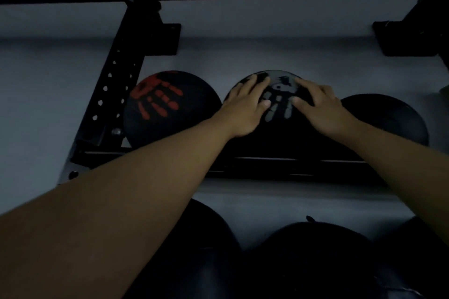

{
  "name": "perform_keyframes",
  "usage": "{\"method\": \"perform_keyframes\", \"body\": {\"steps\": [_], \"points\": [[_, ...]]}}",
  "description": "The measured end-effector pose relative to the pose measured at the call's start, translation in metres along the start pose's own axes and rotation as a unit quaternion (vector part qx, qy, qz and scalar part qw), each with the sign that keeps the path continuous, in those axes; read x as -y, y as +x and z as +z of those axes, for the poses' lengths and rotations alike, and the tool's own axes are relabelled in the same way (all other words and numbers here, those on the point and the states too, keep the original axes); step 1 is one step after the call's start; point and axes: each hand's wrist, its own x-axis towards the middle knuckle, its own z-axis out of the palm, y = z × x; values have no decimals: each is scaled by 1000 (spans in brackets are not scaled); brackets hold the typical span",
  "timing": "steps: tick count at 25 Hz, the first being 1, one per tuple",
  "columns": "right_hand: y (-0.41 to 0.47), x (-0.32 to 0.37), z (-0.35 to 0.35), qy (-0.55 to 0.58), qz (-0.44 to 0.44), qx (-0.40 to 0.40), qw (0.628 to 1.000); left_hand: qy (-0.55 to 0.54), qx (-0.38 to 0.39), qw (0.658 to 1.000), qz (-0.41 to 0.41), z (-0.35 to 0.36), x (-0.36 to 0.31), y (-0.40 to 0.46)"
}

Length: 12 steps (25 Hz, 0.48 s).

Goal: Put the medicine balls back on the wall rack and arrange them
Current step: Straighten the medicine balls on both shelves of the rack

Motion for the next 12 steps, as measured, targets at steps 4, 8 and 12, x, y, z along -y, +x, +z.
{"method": "perform_keyframes", "body": {"steps": [4, 8, 12], "points": [[6, 52, 18, -65, 1, -109, 992, 47, -61, 997, 27, -36, 34, -15], [16, 135, 72, -78, -113, -46, 989, 95, -189, 975, -71, -88, 98, -45], [18, 184, 127, -75, -113, 94, 986, 70, -152, 973, -160, -114, 155, -77]]}}
